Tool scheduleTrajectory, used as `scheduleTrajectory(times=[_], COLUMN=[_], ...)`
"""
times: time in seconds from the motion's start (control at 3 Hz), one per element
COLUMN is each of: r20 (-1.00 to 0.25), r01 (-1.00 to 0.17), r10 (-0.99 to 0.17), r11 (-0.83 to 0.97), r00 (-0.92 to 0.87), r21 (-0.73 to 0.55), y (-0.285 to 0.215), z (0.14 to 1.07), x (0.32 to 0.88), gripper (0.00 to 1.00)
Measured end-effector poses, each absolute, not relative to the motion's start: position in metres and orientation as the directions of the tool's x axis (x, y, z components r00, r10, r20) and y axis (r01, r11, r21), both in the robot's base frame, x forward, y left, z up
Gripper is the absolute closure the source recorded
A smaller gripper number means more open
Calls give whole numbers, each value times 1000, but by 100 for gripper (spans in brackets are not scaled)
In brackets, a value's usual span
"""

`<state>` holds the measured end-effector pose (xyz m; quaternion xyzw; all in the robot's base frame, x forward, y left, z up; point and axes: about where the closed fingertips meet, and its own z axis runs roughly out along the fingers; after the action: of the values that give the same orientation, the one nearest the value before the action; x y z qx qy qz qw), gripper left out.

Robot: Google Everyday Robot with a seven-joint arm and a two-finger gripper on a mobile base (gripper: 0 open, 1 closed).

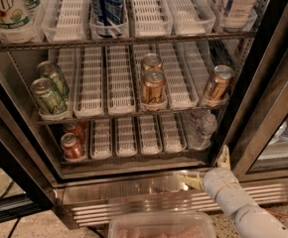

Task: Pick water bottle from bottom shelf of fridge

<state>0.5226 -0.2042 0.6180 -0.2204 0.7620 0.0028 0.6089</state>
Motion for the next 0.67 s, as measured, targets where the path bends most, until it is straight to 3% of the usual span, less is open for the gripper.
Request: scheduleTrajectory(times=[0.67], r20=[-930], r01=[-326], r10=[-344], r11=[901], r00=[-131], r21=[-287], y=[-204], z=[624], x=[525], gripper=[0])
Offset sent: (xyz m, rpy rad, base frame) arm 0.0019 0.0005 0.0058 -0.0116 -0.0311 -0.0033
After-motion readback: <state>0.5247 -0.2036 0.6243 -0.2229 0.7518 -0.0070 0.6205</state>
